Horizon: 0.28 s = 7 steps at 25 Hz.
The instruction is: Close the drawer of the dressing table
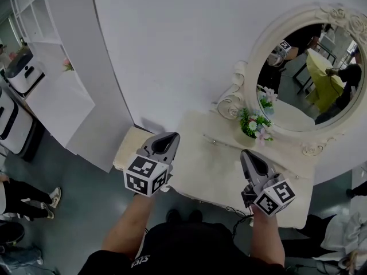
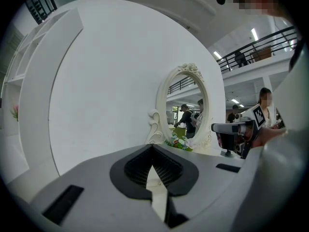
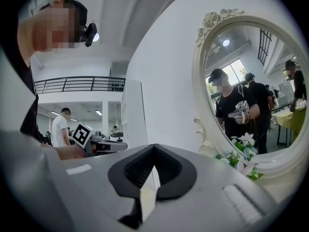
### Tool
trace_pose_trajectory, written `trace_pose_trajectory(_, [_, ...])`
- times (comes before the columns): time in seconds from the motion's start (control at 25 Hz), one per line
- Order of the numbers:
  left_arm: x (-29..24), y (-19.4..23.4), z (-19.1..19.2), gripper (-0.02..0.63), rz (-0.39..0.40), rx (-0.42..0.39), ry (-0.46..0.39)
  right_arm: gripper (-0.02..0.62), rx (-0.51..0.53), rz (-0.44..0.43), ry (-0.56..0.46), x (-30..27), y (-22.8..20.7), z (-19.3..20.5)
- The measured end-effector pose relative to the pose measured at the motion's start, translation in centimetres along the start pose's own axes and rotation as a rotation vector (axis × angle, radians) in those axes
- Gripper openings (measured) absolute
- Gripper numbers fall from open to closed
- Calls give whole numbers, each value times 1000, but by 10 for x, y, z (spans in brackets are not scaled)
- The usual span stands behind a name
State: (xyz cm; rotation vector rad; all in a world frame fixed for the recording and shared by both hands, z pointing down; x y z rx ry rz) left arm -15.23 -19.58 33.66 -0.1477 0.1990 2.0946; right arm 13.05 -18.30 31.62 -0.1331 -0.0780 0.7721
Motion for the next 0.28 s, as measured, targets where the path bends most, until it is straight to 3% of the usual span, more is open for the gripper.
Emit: trace_pose_trajectory(0.28, [-8, -4, -1, 6, 10, 2, -1, 8, -1, -9, -14, -2, -4, -2])
Point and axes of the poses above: the fingertips, and each gripper's own axes: x backward along the fingers, y to its left, z out of its underside, the point moved 7 cm from there along x, backward along the fingers, and after that the axes turned 2 degrees about z, right-handed, at the moved point
